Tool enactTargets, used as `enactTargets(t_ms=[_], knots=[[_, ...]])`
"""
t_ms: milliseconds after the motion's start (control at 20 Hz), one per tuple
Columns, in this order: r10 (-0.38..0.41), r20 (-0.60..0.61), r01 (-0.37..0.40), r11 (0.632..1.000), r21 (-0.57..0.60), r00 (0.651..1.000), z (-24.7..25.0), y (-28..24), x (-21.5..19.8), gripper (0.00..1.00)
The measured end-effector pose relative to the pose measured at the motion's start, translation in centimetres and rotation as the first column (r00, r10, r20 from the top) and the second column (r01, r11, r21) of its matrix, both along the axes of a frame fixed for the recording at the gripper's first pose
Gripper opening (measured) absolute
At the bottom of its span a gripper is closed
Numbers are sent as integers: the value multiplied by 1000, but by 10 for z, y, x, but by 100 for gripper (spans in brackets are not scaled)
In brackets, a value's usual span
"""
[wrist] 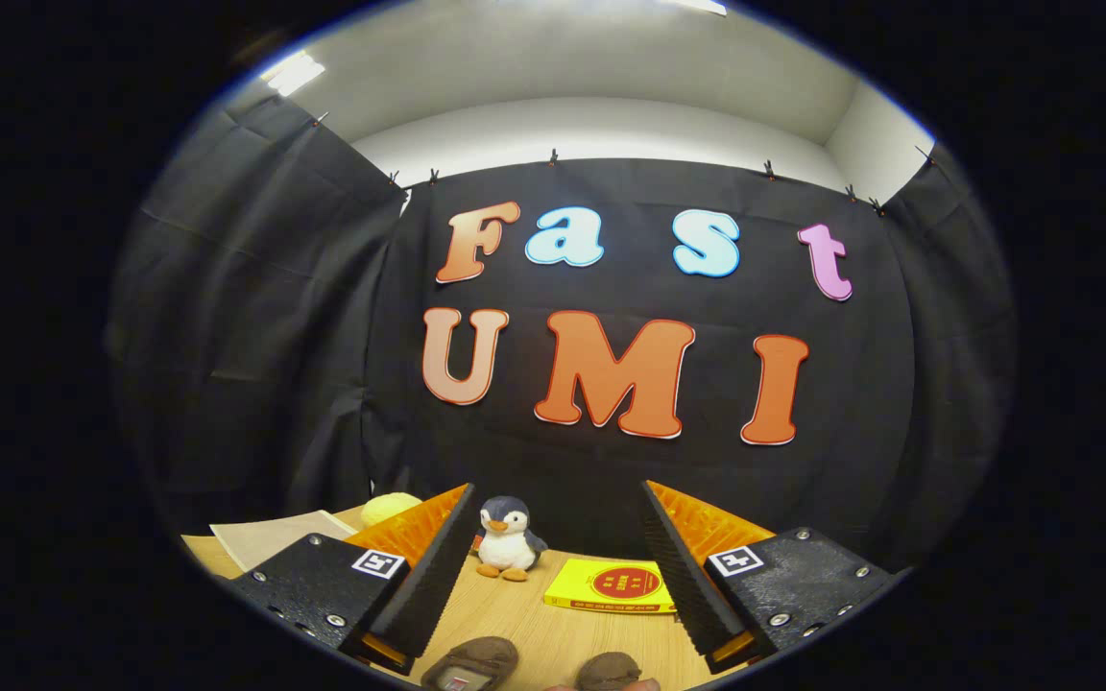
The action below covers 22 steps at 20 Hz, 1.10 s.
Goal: Open the storage box then place both shoes into the box .Put the left shoe in first, then the right shoe, with the right side of both shoes facing outward in a uniform manner.
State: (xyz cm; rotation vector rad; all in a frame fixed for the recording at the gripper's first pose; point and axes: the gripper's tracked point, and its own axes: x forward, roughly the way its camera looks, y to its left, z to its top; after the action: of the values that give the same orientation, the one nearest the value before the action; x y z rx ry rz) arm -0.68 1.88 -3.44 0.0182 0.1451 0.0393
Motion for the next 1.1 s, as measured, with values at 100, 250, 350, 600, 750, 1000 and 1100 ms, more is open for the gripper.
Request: enactTargets(t_ms=[100, 250, 350, 600, 750, 1000, 1100], knots=[[8, -30, -7, 1000, 16, 1000, -6, 6, 0, 99], [40, -94, -34, 997, 71, 995, -23, 20, -3, 99], [69, -155, -52, 992, 116, 985, -39, 31, -6, 99], [188, -346, -95, 959, 268, 919, -88, 77, -19, 99], [302, -441, -129, 917, 378, 845, -117, 114, -31, 98], [452, -531, -103, 822, 560, 717, -151, 164, -46, 97], [498, -540, -91, 786, 612, 679, -159, 180, -52, 97]])
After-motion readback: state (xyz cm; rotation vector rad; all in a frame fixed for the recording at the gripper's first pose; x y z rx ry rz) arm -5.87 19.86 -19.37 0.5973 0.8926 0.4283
